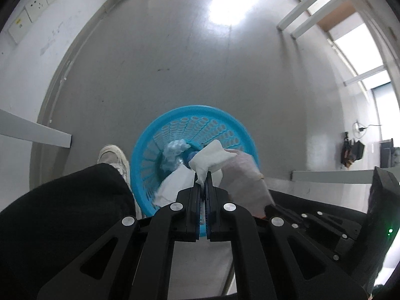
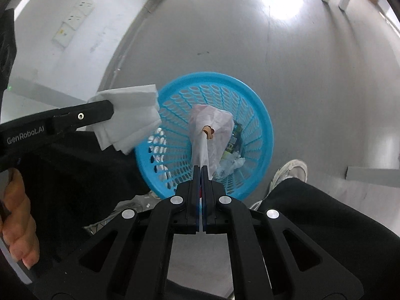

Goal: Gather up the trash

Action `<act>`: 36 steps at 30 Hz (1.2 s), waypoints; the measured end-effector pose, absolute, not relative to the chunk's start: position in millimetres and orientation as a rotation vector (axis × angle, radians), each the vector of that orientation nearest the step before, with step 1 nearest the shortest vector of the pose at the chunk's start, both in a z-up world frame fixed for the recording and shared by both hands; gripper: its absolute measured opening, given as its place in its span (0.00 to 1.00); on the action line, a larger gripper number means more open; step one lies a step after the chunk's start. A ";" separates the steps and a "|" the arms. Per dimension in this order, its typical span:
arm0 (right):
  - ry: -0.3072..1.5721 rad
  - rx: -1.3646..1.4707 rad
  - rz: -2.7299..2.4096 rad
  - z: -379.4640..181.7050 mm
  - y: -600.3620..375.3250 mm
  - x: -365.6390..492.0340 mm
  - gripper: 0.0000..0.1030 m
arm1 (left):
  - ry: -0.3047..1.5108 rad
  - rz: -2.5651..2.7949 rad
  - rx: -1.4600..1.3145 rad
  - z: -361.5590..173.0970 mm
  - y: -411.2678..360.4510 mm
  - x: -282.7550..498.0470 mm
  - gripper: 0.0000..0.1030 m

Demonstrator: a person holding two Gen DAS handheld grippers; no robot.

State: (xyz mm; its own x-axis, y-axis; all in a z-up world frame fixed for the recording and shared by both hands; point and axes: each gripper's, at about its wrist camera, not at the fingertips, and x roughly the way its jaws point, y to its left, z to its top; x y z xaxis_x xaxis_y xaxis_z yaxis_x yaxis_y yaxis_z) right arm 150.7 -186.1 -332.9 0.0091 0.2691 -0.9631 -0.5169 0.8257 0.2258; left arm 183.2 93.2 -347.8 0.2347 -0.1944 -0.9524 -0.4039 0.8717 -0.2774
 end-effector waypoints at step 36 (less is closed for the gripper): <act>1.464 -0.226 0.456 -364.6 -193.6 175.4 0.23 | 1.387 0.234 -0.543 -362.5 101.5 190.3 0.28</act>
State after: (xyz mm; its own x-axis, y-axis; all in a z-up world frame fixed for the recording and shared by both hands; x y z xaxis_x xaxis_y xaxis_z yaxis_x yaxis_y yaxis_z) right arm 175.4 -193.6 -364.6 0.0418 0.1590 -0.9864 -0.4288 0.8946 0.1260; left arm 190.3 101.5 -362.5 0.1840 -0.1554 -0.9706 -0.4656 0.8558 -0.2253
